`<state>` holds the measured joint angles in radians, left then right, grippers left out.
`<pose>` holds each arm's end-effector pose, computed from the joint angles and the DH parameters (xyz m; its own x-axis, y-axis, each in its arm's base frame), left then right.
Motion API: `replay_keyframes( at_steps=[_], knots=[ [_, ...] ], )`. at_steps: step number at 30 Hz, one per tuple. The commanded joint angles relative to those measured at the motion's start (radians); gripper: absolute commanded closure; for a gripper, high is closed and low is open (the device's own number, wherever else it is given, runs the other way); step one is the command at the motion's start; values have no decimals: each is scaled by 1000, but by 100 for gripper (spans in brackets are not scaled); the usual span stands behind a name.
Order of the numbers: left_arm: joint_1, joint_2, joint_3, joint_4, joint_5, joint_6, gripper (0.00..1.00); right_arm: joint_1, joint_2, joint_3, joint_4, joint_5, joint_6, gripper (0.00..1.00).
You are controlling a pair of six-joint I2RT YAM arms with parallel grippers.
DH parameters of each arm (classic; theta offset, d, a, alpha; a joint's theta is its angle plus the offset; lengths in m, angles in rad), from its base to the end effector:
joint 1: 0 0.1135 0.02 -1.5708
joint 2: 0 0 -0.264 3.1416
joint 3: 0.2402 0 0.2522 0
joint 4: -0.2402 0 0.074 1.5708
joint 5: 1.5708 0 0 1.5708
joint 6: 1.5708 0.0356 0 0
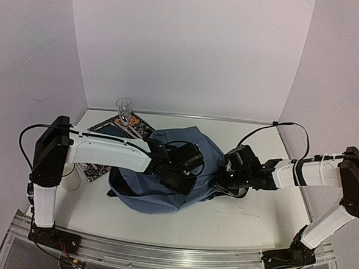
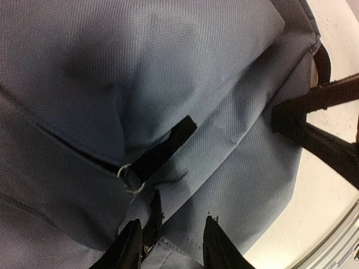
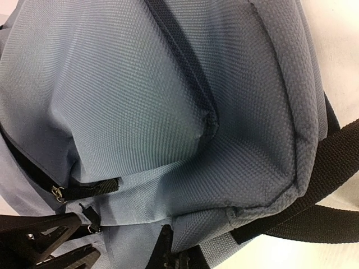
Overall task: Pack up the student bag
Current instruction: Hold the student bag at the center of the board, then pick up the largest pocket of the bag from the student bag, then zip the largest pocket of the bag in the student bag.
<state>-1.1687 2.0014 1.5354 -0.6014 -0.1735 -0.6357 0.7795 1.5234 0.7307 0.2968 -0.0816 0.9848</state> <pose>0.1734 -0.3920 0.2014 -0.7947 0.3743 -0.4780 0.4996 0.8504 -0.1648 0.2245 0.2259 0.1928 -0.8133 0.3637 -0.4541 -0.1337 0.6428 0.7543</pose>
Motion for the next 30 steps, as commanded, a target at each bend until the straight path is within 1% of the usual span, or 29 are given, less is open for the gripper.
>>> replay_keyframes(
  at_steps=[1, 8, 15, 17, 20, 21, 25, 30],
  knots=[
    [1, 46, 97, 2, -45, 24, 65, 4, -37, 4, 46, -45, -26, 100],
    [2, 78, 104, -4, -94, 27, 72, 4, -60, -5, 50, -48, -32, 100],
    [1, 80, 83, -27, -127, 18, 75, 4, -75, -11, 51, -44, -39, 100],
    [1, 86, 84, -29, -132, 23, 81, 4, -74, -9, 51, -42, -42, 100],
    [2, 78, 82, -34, -134, 25, 99, 4, -80, -9, 49, -25, -48, 100],
    [1, 67, 76, -38, -137, 25, 100, 4, -86, -11, 47, -12, -49, 100],
    [2, -22, 17, -61, -165, 7, 100, -19, -119, -18, 5, 46, -72, 100],
    [1, -177, -95, -93, -172, -41, 100, -123, -175, -47, -38, 70, -116, 100]
  ],
)
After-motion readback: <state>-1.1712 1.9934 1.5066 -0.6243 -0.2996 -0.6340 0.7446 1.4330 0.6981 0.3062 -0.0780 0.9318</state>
